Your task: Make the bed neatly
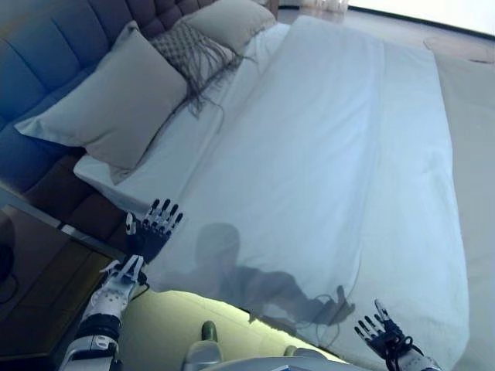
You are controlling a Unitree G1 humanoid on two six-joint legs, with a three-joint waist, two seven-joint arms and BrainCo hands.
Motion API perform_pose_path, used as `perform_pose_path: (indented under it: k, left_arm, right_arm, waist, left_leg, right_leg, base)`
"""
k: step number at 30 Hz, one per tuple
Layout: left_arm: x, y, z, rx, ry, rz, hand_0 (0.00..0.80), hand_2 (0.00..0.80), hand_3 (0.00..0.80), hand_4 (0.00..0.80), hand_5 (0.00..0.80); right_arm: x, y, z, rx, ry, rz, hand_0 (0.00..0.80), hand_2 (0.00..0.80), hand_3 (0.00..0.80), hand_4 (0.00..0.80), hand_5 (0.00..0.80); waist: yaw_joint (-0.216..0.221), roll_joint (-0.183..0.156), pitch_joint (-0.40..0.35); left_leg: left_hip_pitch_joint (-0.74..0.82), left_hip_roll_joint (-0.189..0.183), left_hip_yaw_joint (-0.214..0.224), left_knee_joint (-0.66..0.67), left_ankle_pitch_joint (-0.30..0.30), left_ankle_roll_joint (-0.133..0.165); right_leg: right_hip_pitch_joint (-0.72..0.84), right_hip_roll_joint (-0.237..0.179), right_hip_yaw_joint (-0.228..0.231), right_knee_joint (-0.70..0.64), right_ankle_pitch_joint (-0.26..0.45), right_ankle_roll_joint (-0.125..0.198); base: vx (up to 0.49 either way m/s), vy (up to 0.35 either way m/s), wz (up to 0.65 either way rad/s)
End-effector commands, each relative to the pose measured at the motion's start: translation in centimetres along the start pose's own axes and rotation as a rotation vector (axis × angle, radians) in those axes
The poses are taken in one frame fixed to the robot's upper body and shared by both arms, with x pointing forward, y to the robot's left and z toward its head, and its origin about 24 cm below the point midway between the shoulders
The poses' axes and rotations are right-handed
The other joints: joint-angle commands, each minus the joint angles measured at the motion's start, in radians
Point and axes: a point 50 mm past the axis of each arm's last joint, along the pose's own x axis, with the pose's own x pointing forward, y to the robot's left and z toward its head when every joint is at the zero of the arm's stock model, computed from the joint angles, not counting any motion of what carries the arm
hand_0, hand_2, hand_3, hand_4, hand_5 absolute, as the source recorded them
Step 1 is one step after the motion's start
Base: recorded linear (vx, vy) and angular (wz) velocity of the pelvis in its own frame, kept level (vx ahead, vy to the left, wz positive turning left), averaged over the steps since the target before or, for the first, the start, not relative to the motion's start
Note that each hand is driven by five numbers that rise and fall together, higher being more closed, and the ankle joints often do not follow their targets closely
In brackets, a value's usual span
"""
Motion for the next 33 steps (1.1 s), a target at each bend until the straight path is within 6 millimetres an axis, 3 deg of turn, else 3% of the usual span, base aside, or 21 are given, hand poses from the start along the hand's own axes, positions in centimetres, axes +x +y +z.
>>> perform_pose_path:
  k: [1, 7, 14, 20, 24, 33]
  left_arm:
    - [4.0, -3.4, 4.3, 0.036, -0.137, -0.132, 0.000, 0.000, 0.000, 0.000, 0.000]
    - [7.3, -6.9, 8.2, 0.070, -0.252, -0.196, 0.000, 0.000, 0.000, 0.000, 0.000]
    - [8.5, -7.9, 8.7, 0.041, -0.299, -0.176, 0.000, 0.000, 0.000, 0.000, 0.000]
    - [8.5, -6.9, 9.1, 0.017, -0.335, -0.056, 0.000, 0.000, 0.000, 0.000, 0.000]
    - [7.6, -5.9, 10.7, -0.031, -0.399, 0.040, 0.000, 0.000, 0.000, 0.000, 0.000]
    - [5.1, -3.4, 13.1, -0.113, -0.536, 0.282, 0.000, 0.000, 0.000, 0.000, 0.000]
  right_arm:
    - [0.7, 2.8, 2.0, -0.051, -0.066, 0.079, 0.000, 0.000, 0.000, 0.000, 0.000]
    - [1.3, 7.8, 5.2, -0.101, -0.160, 0.223, 0.000, 0.000, 0.000, 0.000, 0.000]
    - [0.8, 8.6, 7.7, -0.108, -0.226, 0.251, 0.000, 0.000, 0.000, 0.000, 0.000]
    - [0.0, 10.3, 10.8, -0.128, -0.295, 0.295, 0.000, 0.000, 0.000, 0.000, 0.000]
    - [-0.6, 11.3, 12.6, -0.133, -0.343, 0.330, 0.000, 0.000, 0.000, 0.000, 0.000]
    - [-1.4, 11.7, 14.2, -0.091, -0.398, 0.378, 0.000, 0.000, 0.000, 0.000, 0.000]
  waist:
    - [-0.013, -0.018, 0.060]
    - [-0.054, -0.058, 0.191]
    - [-0.063, -0.089, 0.244]
    - [-0.058, -0.093, 0.280]
    - [-0.052, -0.099, 0.295]
    - [-0.019, -0.110, 0.314]
  left_leg:
    - [-0.065, 0.068, 0.027, 0.251, -0.181, -0.008]
    - [-0.341, 0.109, 0.003, 0.544, -0.266, 0.009]
    - [-0.558, 0.109, -0.060, 0.744, -0.378, 0.045]
    - [-0.695, 0.107, -0.099, 0.842, -0.406, 0.046]
    - [-0.779, 0.107, -0.122, 0.905, -0.422, 0.046]
    - [-0.919, 0.090, -0.177, 0.995, -0.433, 0.052]
  right_leg:
    - [-0.148, -0.066, 0.094, 0.041, 0.104, 0.069]
    - [-0.430, -0.058, 0.114, 0.279, 0.076, 0.042]
    - [-0.680, -0.072, 0.162, 0.515, 0.008, 0.056]
    - [-0.817, -0.070, 0.164, 0.630, -0.015, 0.044]
    - [-0.897, -0.069, 0.156, 0.703, -0.035, 0.034]
    - [-1.020, -0.078, 0.138, 0.809, -0.057, 0.021]
  base:
    - [-0.255, -0.036, -0.11]
    - [-0.271, 0.056, -0.05]
    - [-0.129, 0.080, -0.16]
    - [-0.125, 0.039, -0.01]
    - [-0.099, 0.027, 0.00]
    - [-0.057, -0.030, 0.04]
